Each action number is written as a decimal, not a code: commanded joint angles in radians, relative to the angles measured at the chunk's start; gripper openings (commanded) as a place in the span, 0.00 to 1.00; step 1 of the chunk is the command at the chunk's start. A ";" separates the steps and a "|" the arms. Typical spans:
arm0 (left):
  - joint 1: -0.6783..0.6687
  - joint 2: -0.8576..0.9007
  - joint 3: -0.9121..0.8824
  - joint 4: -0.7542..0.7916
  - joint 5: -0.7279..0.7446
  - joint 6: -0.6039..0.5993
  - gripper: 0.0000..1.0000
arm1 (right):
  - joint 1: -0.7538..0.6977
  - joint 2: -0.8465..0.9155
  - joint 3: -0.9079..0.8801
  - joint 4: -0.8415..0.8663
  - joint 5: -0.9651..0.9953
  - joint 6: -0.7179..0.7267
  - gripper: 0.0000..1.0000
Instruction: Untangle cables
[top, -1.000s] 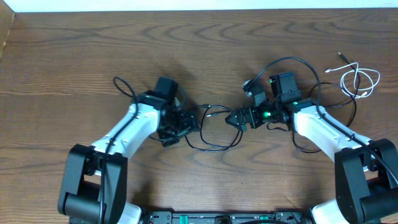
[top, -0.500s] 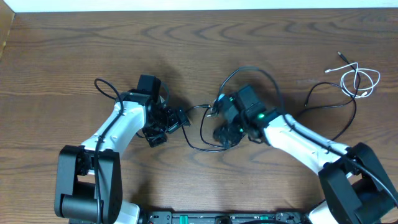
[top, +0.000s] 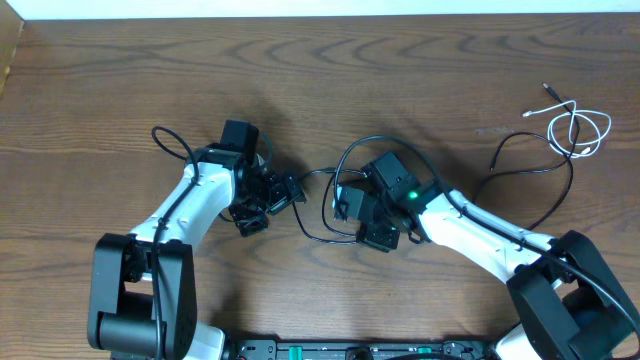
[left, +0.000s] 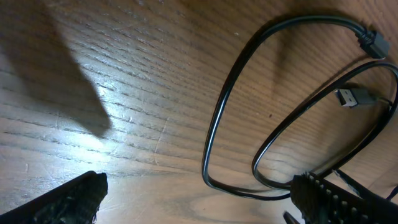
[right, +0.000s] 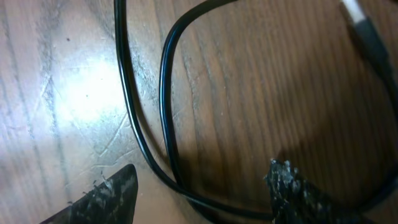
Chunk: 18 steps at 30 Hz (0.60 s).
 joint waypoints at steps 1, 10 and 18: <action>0.002 0.001 0.013 -0.005 -0.010 0.014 1.00 | 0.005 0.003 -0.062 0.037 -0.035 -0.098 0.61; 0.002 0.001 0.013 -0.005 -0.010 0.014 1.00 | 0.005 0.003 -0.142 0.063 -0.050 -0.302 0.24; 0.002 0.001 0.013 -0.005 -0.011 0.014 1.00 | 0.001 0.001 -0.137 0.116 0.045 -0.212 0.01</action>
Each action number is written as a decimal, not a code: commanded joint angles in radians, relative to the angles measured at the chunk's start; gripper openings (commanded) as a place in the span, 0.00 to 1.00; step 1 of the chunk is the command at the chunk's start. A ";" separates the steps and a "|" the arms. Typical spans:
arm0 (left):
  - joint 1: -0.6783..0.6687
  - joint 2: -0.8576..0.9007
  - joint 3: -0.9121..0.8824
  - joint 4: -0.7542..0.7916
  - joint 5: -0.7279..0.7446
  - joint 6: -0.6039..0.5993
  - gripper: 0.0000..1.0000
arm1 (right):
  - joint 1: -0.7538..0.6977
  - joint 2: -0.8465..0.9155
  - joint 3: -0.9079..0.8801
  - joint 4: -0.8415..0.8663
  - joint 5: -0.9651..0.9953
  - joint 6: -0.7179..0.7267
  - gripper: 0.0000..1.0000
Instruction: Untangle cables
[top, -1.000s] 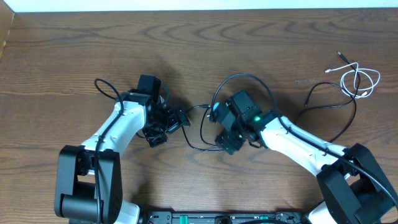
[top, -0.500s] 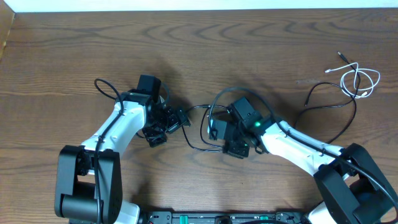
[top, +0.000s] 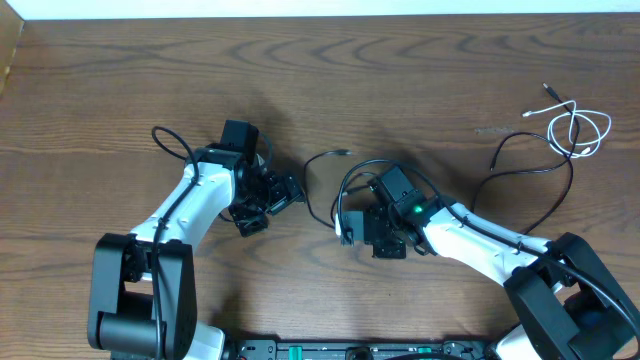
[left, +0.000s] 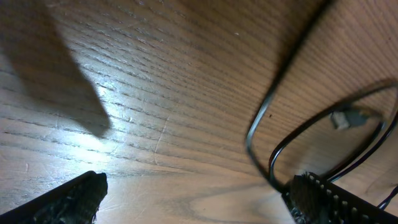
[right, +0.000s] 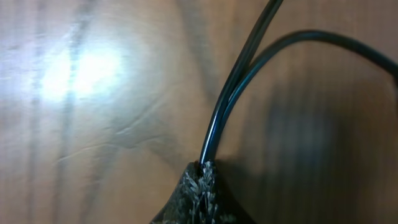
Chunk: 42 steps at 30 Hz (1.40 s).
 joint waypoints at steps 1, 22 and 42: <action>0.002 0.001 0.013 -0.004 -0.010 0.014 1.00 | 0.001 0.012 -0.013 0.004 0.088 0.070 0.01; 0.002 0.001 0.013 -0.004 -0.010 0.014 1.00 | -0.285 -0.166 0.060 0.163 -0.639 0.642 0.01; 0.002 0.001 0.013 -0.004 -0.011 0.014 1.00 | -0.600 -0.549 0.207 0.423 0.023 0.921 0.01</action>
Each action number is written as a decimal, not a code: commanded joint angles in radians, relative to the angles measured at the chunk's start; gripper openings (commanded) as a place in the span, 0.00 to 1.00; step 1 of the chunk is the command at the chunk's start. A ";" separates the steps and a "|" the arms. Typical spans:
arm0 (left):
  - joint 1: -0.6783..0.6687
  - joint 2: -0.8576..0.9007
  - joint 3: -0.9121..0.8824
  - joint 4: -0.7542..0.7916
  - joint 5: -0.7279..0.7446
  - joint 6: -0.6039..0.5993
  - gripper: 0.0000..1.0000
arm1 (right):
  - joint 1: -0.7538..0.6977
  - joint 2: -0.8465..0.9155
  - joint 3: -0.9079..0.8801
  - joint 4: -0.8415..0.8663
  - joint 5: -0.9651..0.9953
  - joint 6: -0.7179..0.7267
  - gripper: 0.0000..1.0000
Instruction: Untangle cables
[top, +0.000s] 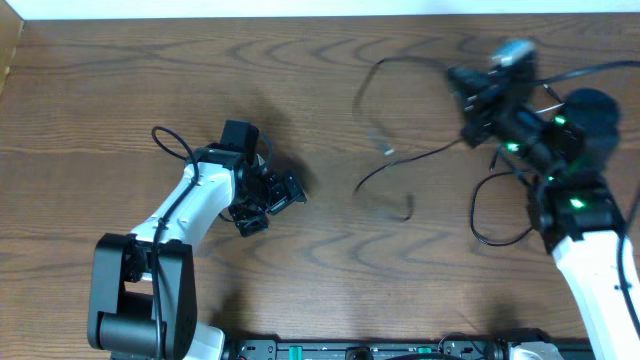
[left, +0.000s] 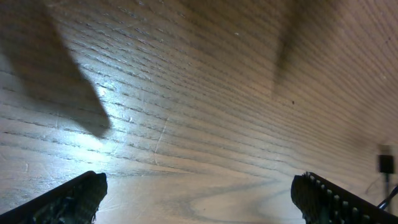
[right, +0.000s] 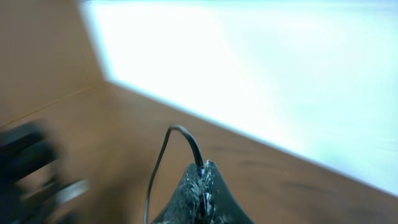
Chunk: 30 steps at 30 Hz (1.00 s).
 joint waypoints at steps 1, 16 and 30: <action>0.002 0.001 0.013 -0.005 -0.010 0.014 1.00 | -0.050 -0.039 0.016 -0.002 0.265 0.028 0.01; 0.002 0.001 0.013 -0.005 -0.010 0.014 1.00 | -0.112 -0.041 0.015 -0.101 0.346 0.029 0.01; 0.002 0.001 0.013 -0.005 -0.010 0.014 1.00 | -0.060 0.036 -0.013 -0.638 0.068 0.039 0.92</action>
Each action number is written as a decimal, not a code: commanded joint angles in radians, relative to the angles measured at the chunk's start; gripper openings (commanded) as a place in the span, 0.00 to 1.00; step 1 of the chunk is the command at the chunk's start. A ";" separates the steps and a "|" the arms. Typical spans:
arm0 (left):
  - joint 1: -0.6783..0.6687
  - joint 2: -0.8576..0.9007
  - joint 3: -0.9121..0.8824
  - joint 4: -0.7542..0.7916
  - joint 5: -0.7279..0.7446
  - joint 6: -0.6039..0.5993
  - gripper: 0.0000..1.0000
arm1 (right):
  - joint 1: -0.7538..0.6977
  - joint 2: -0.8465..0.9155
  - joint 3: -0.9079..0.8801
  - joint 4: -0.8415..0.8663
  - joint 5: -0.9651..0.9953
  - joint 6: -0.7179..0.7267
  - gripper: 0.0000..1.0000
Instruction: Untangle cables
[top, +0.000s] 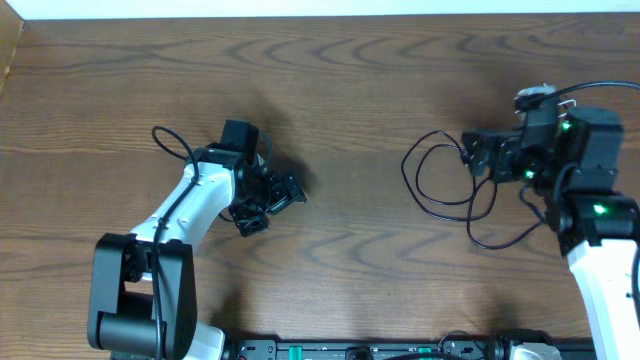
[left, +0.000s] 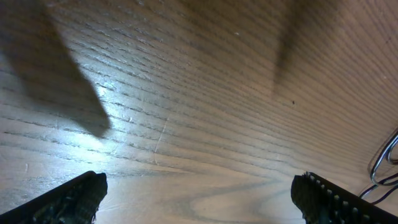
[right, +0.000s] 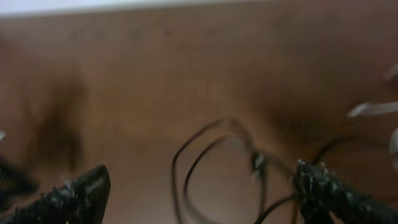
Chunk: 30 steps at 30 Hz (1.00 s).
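A black cable (top: 440, 178) lies in loose loops on the wooden table (top: 330, 90) at the right; the right wrist view shows those loops (right: 214, 155), blurred. My right gripper (top: 480, 155) hangs open above their right side with nothing between its fingers (right: 71, 196). Over bare wood at the left, my left gripper (top: 272, 207) also stands open, and only a bit of the black cable (left: 385, 155) shows at that view's right edge. Pale streaks of a white cable (right: 372, 109) show at the right; in the overhead view my right arm hides it.
The right arm (top: 590, 200) covers the table's right edge. The left arm's own black lead (top: 172, 142) loops beside it. The table's far edge (top: 320, 14) meets a white strip.
My right gripper was shut on the black cable, held high at the far right. It is now open and lower, and the cable lies in loops on the table beneath it. The left arm has not moved.
The black cable lay looped at the table's middle between both open grippers. Then my right gripper was shut on it there. Later it held the cable up at the far right, off the middle. Now the cable rests at the right, let go.
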 joint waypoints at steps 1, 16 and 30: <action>0.002 0.001 0.013 -0.005 -0.010 0.014 1.00 | 0.056 0.079 -0.021 -0.024 -0.101 -0.016 0.92; 0.002 0.001 0.013 -0.005 -0.010 0.014 1.00 | 0.164 0.472 -0.022 -0.021 -0.047 -0.054 0.75; 0.002 0.001 0.013 -0.005 -0.011 0.014 1.00 | 0.284 0.503 -0.023 -0.117 0.133 -0.055 0.77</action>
